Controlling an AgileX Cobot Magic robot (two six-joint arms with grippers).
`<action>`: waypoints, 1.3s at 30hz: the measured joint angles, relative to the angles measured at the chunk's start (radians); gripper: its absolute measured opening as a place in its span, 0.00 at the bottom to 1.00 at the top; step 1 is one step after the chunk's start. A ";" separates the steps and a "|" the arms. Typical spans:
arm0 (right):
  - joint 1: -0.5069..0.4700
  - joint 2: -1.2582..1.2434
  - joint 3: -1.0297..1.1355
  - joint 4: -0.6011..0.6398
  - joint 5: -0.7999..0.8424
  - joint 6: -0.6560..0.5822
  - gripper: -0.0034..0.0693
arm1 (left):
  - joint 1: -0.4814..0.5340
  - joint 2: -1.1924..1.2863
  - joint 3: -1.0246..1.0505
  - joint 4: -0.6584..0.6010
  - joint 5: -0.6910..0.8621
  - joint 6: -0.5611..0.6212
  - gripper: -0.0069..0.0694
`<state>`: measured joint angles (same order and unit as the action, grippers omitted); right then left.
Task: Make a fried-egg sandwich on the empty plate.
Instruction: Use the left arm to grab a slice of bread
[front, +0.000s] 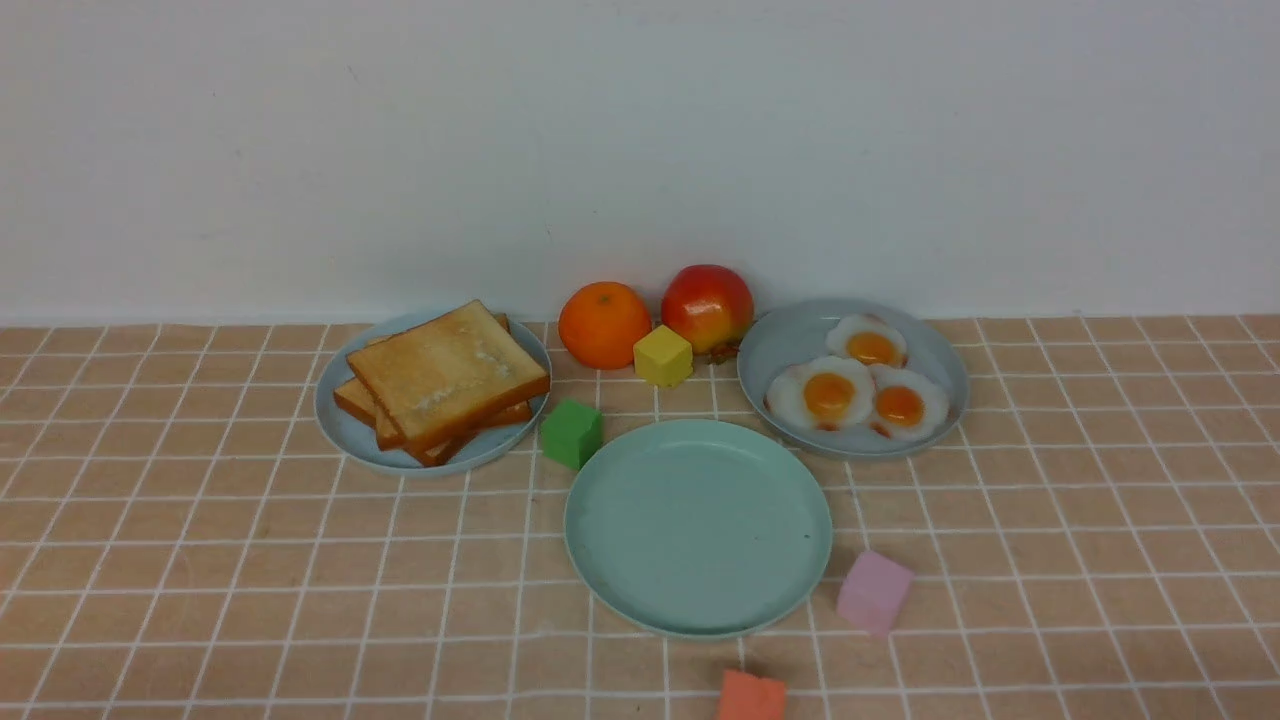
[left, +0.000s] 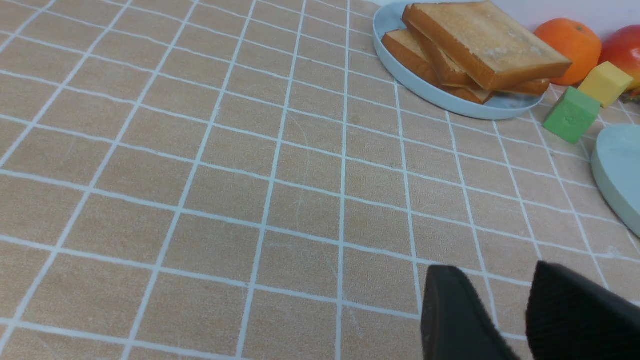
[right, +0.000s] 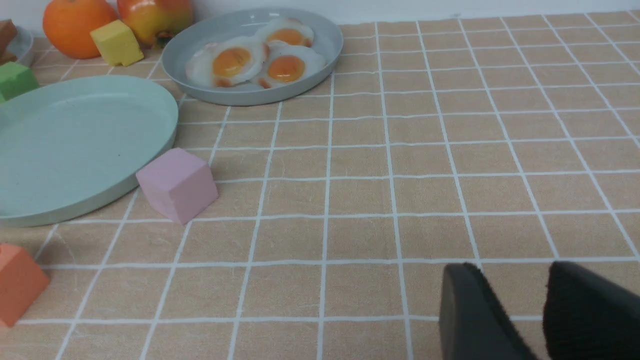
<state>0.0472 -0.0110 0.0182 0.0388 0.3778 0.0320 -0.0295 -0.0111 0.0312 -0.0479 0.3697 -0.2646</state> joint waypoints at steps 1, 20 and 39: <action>0.000 0.000 0.000 0.000 0.000 0.000 0.38 | 0.000 0.000 0.000 0.000 0.000 0.000 0.40; 0.000 0.000 0.000 0.000 0.000 0.000 0.38 | 0.000 0.000 0.000 -0.106 -0.115 -0.081 0.40; 0.000 0.000 0.000 0.000 0.000 0.000 0.38 | 0.000 0.304 -0.332 -0.330 -0.079 0.013 0.07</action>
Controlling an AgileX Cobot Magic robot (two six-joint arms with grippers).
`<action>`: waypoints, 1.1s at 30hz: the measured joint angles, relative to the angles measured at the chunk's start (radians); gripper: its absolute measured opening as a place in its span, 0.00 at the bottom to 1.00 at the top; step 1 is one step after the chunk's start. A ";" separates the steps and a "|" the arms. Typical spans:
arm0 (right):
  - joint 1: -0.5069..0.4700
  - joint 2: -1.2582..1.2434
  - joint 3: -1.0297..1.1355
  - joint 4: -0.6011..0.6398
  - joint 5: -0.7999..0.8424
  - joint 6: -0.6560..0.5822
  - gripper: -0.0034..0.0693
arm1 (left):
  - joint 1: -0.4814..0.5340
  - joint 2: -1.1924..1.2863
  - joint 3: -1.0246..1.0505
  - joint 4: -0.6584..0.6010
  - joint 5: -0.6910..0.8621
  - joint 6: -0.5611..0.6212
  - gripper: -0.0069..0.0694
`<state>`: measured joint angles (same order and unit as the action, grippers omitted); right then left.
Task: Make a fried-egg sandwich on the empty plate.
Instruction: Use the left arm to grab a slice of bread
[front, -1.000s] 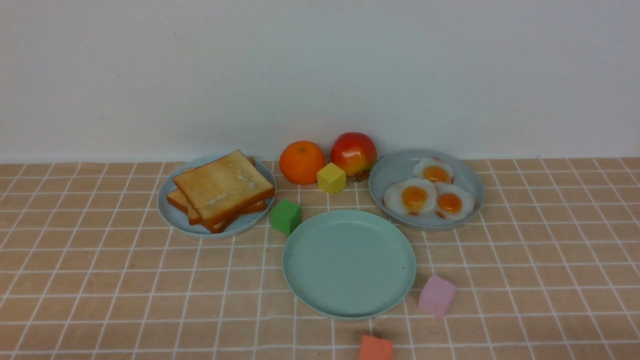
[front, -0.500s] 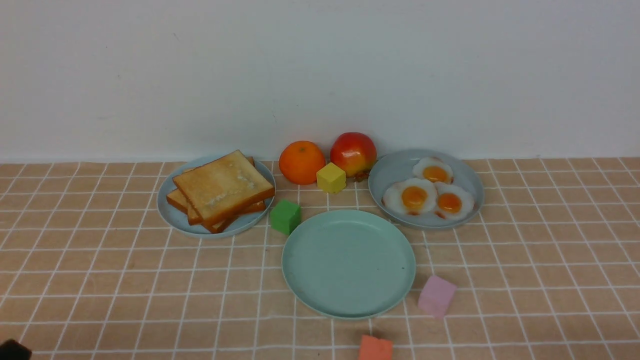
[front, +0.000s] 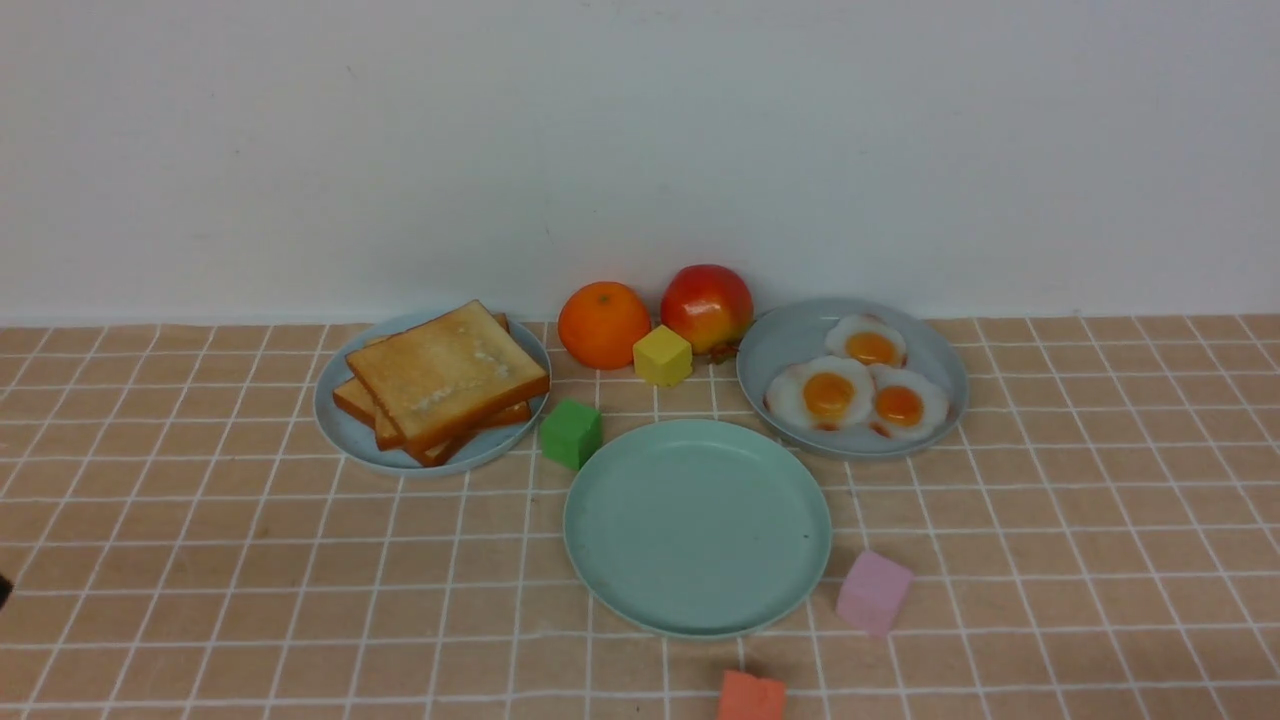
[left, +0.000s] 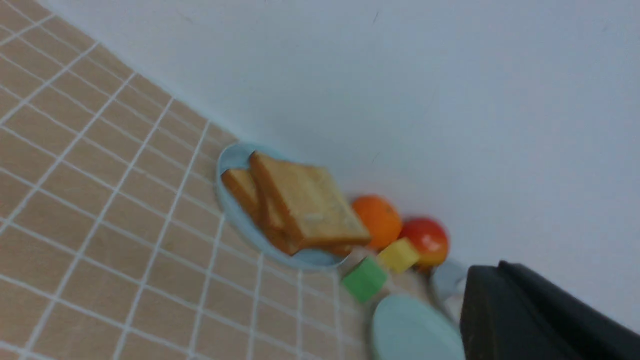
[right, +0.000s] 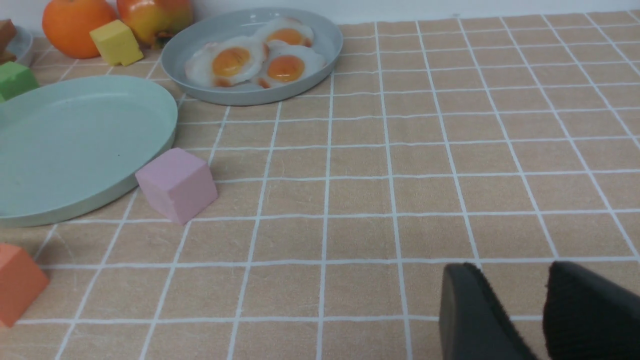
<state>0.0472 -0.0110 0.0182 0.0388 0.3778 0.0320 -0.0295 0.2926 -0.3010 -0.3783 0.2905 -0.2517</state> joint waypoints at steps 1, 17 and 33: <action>0.000 0.000 0.000 0.000 -0.001 0.000 0.38 | -0.005 0.063 -0.041 0.000 0.049 0.055 0.07; 0.000 0.000 -0.019 0.479 -0.215 0.173 0.33 | -0.261 0.777 -0.515 0.059 0.343 0.402 0.07; 0.056 0.498 -0.782 0.389 0.613 -0.338 0.04 | -0.261 1.579 -1.108 0.422 0.385 0.528 0.17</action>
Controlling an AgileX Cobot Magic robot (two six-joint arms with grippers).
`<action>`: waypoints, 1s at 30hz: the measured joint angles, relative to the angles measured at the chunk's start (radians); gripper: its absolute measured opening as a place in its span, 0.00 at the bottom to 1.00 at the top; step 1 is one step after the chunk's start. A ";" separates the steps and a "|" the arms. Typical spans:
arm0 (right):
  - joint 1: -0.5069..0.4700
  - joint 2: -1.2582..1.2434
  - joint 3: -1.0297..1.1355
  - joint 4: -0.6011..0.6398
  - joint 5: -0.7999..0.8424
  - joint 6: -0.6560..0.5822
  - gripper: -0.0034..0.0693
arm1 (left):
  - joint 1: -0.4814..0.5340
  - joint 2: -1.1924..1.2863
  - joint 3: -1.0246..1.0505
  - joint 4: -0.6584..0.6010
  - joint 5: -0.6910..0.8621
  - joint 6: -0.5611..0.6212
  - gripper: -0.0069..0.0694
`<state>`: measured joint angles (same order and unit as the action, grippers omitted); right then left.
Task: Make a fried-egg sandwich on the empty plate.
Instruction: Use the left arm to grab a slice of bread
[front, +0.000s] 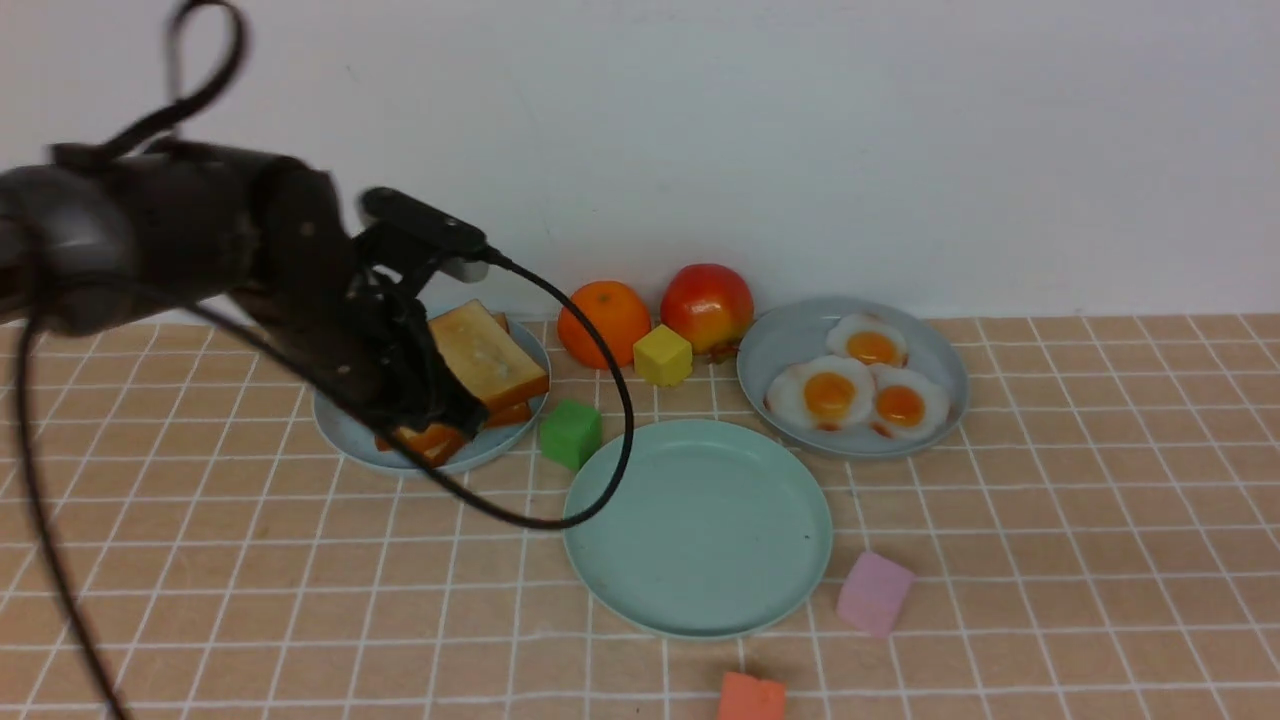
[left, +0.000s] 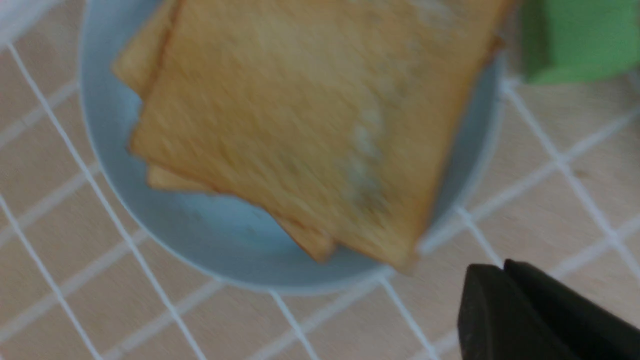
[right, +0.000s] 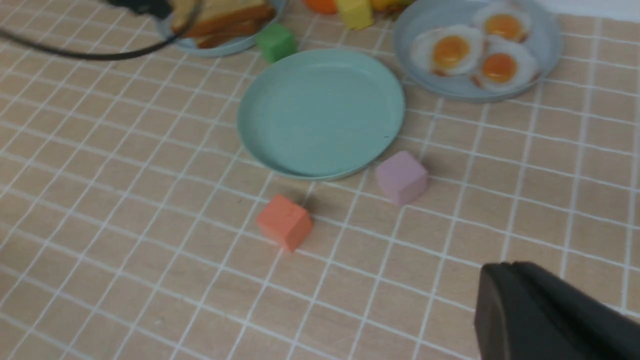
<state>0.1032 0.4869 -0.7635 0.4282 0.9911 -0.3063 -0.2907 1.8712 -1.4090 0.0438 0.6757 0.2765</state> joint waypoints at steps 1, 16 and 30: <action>0.006 0.006 -0.003 0.002 0.001 -0.002 0.05 | 0.000 0.021 -0.026 0.015 0.009 0.002 0.20; 0.008 0.010 -0.003 0.002 0.007 -0.004 0.05 | -0.001 0.103 -0.107 0.018 -0.017 0.305 0.72; 0.008 0.010 -0.003 0.029 0.017 -0.005 0.06 | -0.001 0.183 -0.107 0.039 -0.071 0.272 0.66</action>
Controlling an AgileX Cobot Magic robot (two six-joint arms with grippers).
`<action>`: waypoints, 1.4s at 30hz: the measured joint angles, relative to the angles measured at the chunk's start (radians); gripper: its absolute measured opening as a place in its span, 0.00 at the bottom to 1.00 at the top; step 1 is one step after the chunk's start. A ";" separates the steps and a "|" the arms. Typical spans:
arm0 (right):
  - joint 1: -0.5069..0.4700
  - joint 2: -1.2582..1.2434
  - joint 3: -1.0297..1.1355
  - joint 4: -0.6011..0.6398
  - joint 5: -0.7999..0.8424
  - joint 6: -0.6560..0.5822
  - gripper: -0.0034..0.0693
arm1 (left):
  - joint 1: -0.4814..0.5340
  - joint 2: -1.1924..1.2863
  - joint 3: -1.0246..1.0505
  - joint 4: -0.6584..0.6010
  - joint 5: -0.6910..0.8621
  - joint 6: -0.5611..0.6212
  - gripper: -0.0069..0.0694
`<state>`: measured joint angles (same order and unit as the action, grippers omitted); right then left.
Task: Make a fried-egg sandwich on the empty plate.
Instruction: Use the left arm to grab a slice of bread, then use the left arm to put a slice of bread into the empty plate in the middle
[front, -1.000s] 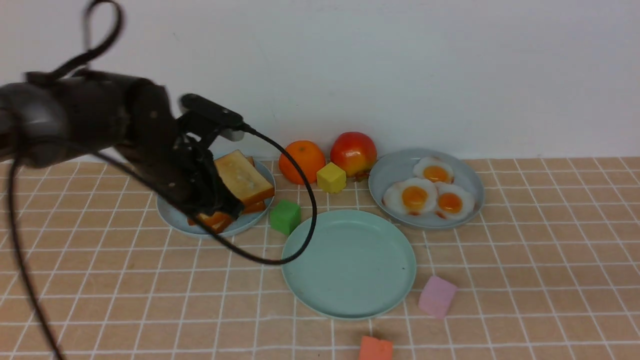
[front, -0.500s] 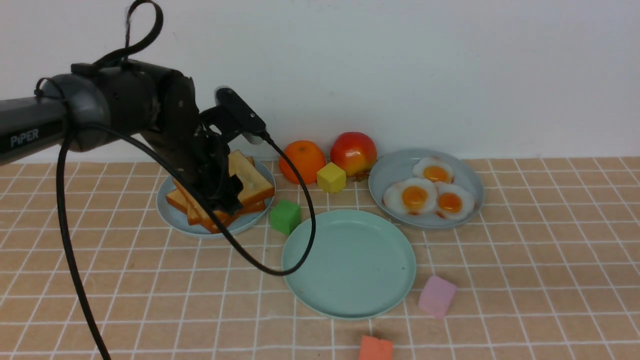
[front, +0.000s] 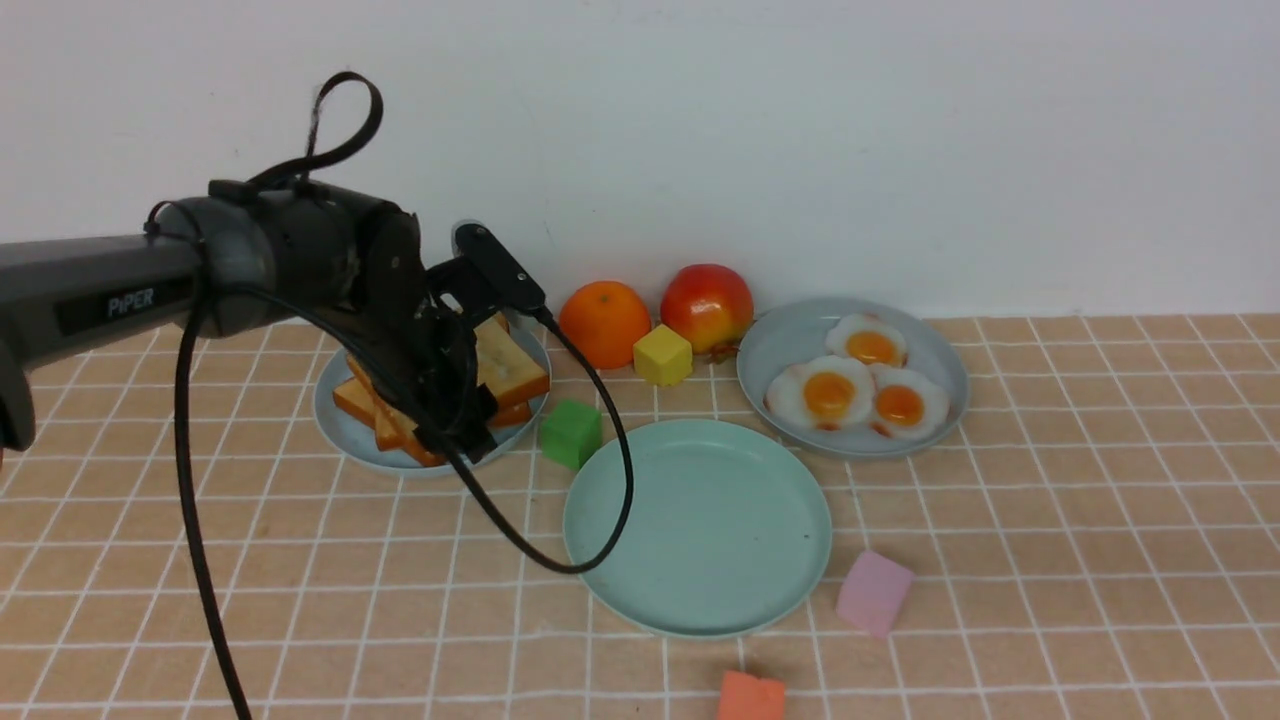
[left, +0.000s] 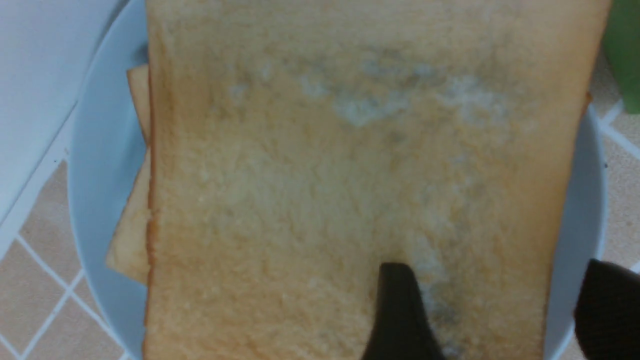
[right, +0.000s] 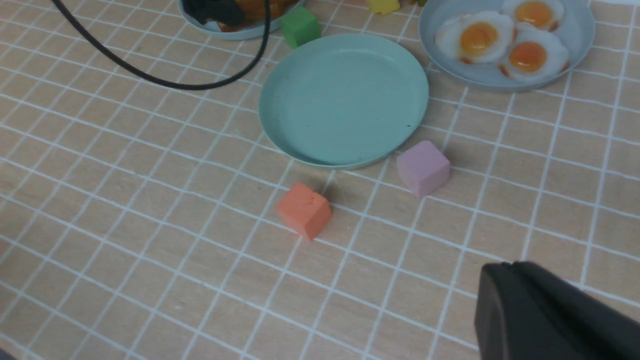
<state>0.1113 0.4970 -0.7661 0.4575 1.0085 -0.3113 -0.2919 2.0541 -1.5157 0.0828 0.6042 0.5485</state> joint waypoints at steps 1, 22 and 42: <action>0.000 0.000 0.000 0.000 0.000 0.000 0.06 | 0.000 0.000 0.000 0.000 -0.001 0.000 0.64; 0.000 0.000 0.000 0.047 0.028 0.000 0.07 | -0.048 -0.123 -0.012 0.028 0.047 -0.059 0.23; 0.000 -0.058 0.000 -0.013 0.044 -0.001 0.09 | -0.468 -0.095 0.113 0.025 -0.001 -0.208 0.20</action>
<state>0.1113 0.4390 -0.7663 0.4447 1.0527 -0.3124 -0.7600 1.9587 -1.4031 0.1077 0.6037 0.3410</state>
